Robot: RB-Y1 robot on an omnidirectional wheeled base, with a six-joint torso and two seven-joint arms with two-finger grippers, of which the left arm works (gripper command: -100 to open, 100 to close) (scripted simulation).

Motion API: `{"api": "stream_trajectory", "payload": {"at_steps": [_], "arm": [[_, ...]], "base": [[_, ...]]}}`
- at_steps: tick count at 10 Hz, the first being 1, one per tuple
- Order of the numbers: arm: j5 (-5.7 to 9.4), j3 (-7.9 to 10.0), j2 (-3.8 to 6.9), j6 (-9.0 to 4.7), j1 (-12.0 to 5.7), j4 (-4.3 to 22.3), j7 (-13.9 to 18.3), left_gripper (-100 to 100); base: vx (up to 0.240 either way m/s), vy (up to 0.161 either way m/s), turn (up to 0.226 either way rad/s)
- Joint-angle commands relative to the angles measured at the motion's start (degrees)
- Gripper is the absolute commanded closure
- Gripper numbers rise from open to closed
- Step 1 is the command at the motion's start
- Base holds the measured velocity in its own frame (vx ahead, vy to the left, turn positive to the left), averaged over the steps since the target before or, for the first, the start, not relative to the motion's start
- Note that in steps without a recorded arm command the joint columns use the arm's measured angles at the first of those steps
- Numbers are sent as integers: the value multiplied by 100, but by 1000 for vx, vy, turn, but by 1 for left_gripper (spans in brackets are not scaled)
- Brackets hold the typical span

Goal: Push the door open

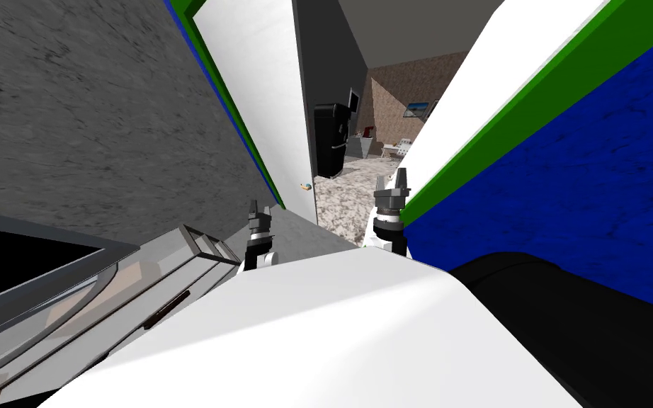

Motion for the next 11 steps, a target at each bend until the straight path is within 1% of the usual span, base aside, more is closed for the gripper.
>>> {"api": "stream_trajectory", "payload": {"at_steps": [1,6,11], "arm": [[-33,-46,21,-49,-124,270,29,-100],[-143,-207,71,-249,-492,1164,125,-100],[-257,-373,95,-456,-873,2092,224,-100]], "base": [[77,59,-96],[92,70,-80],[88,76,-85]]}}
